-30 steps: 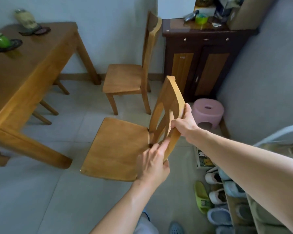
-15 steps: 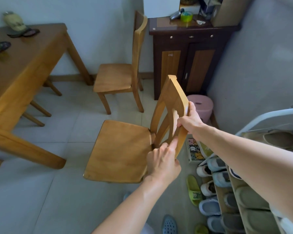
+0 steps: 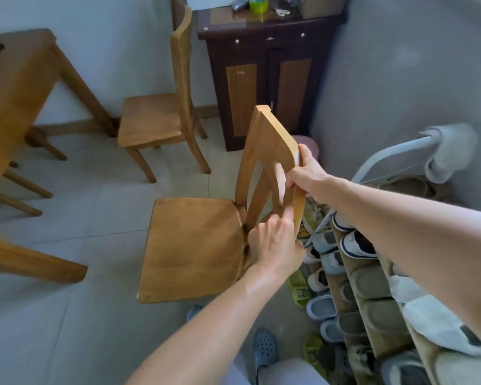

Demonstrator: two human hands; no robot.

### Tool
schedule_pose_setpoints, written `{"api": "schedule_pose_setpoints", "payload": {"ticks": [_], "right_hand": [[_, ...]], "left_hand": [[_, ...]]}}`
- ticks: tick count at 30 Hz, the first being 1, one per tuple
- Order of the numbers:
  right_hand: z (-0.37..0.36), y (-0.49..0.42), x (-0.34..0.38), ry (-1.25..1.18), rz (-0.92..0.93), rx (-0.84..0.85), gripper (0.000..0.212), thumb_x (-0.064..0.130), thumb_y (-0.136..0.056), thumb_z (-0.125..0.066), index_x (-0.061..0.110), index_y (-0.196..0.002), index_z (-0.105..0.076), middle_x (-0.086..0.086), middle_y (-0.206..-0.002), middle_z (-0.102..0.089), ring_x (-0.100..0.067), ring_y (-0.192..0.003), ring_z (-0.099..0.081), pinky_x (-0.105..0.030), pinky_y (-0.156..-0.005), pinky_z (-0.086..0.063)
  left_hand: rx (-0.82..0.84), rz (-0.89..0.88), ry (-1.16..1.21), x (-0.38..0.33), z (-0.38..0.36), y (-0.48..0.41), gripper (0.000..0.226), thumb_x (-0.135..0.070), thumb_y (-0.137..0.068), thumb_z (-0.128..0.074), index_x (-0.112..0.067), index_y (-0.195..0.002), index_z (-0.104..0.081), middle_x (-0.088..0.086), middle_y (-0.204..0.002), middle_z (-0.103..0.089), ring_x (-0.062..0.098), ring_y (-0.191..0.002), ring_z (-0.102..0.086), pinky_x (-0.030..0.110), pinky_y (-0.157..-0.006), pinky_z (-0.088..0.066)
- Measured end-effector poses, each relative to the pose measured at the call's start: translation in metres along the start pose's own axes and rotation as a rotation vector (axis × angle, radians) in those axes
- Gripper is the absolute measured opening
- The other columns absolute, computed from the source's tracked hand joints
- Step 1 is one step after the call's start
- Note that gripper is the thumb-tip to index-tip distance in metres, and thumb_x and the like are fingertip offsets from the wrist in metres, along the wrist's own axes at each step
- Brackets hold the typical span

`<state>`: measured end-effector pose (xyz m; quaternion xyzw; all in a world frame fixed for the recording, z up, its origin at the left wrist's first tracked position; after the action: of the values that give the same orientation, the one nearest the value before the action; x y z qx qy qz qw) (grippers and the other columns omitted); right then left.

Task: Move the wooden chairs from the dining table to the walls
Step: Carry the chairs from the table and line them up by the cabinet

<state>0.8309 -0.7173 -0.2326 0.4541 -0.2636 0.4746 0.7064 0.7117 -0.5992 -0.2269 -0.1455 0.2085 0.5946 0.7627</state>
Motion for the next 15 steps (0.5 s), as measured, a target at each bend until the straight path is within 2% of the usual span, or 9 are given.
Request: {"api": "schedule_pose_setpoints", "payload": {"ticks": [7,10,13,15], "right_hand": [[0.028,-0.003,-0.013,0.030,-0.024,-0.002,0.084,0.004,-0.083,-0.064,0.032,-0.146,-0.015,-0.007,-0.120,-0.048,-0.022,-0.091,-0.055,-0.027,-0.056,-0.051],[0.029,-0.006,-0.018,0.028,-0.021,-0.029,0.087,0.007,-0.086,-0.064,0.033,-0.149,-0.011,-0.003,-0.120,-0.046,-0.019,-0.091,-0.056,-0.024,-0.055,-0.050],[0.023,-0.006,-0.021,0.088,-0.010,-0.112,0.083,0.019,-0.090,-0.065,0.031,-0.150,-0.008,0.001,-0.118,-0.044,-0.018,-0.095,-0.054,-0.023,-0.058,-0.050],[0.019,-0.004,-0.017,0.213,-0.029,-0.173,0.079,0.023,-0.090,-0.064,0.028,-0.148,-0.010,-0.005,-0.122,-0.045,-0.023,-0.098,-0.054,-0.031,-0.068,-0.055]], "left_hand": [[-0.010,-0.020,-0.019,-0.029,-0.015,-0.005,0.057,-0.022,-0.083,-0.070,-0.023,-0.133,-0.044,0.006,-0.101,-0.068,0.032,-0.090,-0.067,0.039,-0.074,-0.055],[-0.017,-0.026,-0.023,-0.031,-0.016,-0.006,0.057,-0.024,-0.082,-0.071,-0.022,-0.132,-0.043,0.007,-0.102,-0.068,0.032,-0.090,-0.068,0.038,-0.074,-0.053],[0.003,-0.044,-0.026,-0.029,-0.016,-0.009,0.058,-0.030,-0.081,-0.072,-0.022,-0.130,-0.041,0.007,-0.106,-0.067,0.032,-0.093,-0.067,0.040,-0.076,-0.053],[0.080,-0.053,-0.004,-0.023,-0.013,-0.015,0.060,-0.035,-0.081,-0.071,-0.022,-0.132,-0.040,0.007,-0.112,-0.066,0.032,-0.099,-0.066,0.043,-0.082,-0.052]]}}
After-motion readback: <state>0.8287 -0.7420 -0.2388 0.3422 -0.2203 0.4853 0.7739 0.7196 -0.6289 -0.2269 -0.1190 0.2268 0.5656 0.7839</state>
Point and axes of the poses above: each hand's wrist, its own y-axis away from the middle knuckle, its own z-axis out of the back of the hand, x = y × z, the point moved 2 cm from there along -y, towards the middle knuckle
